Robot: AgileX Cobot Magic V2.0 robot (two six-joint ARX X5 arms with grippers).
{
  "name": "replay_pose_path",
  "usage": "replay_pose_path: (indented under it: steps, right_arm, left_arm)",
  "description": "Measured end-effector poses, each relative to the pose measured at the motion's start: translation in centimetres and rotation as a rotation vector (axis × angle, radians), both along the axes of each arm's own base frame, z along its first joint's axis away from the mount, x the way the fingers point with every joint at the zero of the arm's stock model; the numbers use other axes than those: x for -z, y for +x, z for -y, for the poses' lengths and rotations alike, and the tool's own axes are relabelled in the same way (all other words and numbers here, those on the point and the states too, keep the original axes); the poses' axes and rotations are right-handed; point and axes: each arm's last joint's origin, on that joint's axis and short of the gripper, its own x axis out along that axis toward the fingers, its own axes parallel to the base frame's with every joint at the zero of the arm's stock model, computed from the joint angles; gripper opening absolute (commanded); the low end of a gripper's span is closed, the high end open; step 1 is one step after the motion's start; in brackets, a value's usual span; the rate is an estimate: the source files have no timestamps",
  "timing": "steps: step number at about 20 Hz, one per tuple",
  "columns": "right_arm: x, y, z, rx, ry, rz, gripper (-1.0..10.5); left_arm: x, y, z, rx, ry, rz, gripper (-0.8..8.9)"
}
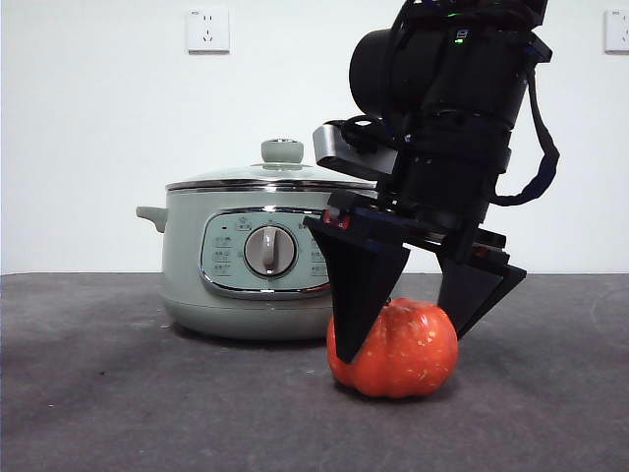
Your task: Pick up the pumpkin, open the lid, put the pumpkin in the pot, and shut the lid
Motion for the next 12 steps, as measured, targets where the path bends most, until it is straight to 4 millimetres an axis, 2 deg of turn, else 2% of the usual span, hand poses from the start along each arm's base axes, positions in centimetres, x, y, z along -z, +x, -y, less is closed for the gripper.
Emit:
replay_pose_path:
  steps: [1, 6, 8, 12]
  right_arm:
    - [0.0, 0.0, 0.0, 0.001, -0.003, -0.004, -0.1]
    - [-0.5, -0.4, 0.3, 0.0, -0.012, -0.015, -0.1]
    - [-2.2, -0.9, 0.7, 0.001, 0.016, 0.019, -0.1]
    - [-7.7, -3.5, 2.9, 0.002, 0.099, 0.124, -0.1]
  left_arm:
    - [0.0, 0.0, 0.0, 0.0, 0.0, 0.0, 6.68]
    - [0.0, 0.0, 0.0, 0.0, 0.0, 0.0, 6.68]
    - [0.0, 0.1, 0.0, 0.0, 0.0, -0.001, 6.68]
    - [-0.2, 1.0, 0.0, -0.003, -0.007, 0.018, 6.68]
